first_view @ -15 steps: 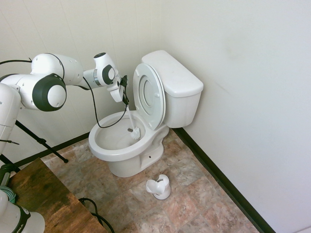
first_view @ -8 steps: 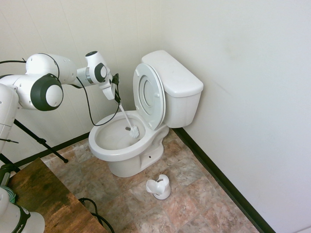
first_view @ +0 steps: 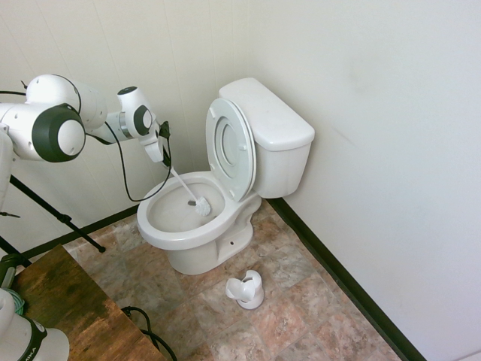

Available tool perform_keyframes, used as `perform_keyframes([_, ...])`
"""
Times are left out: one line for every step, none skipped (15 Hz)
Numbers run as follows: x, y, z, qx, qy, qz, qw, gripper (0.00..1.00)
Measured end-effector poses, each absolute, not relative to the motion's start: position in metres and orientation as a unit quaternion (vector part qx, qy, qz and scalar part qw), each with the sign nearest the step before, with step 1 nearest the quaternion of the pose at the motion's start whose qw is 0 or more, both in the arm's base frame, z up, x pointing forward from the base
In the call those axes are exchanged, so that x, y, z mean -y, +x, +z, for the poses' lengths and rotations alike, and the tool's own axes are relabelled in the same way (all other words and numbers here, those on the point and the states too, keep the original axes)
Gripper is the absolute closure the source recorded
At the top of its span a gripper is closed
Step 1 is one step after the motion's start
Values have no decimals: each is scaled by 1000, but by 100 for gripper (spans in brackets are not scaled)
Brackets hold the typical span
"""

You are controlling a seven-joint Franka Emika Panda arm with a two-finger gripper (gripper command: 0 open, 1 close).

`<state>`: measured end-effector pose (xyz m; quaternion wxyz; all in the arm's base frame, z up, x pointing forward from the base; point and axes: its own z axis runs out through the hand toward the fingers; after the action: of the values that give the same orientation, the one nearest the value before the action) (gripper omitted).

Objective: Clean the toilet

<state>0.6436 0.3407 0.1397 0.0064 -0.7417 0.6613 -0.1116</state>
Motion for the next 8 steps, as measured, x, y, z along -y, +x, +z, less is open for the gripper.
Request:
perform_keyframes([-342, 634, 139, -657, -746, -108, 9, 100])
perform_keyframes([-343, 623, 140, -654, -749, -105, 11, 100])
perform_keyframes([-344, 612, 140, -649, -754, -102, 13, 100])
perform_keyframes([-345, 600, 140, -645, -758, -99, 13, 100])
perform_keyframes([-344, 589, 141, -642, -761, -95, 12, 100])
perform_keyframes([-340, 578, 142, -640, -763, -92, 12, 100])
perform_keyframes([-335, 568, 144, -639, -764, -89, 11, 100])
perform_keyframes([-329, 558, 146, -639, -764, -85, 11, 100])
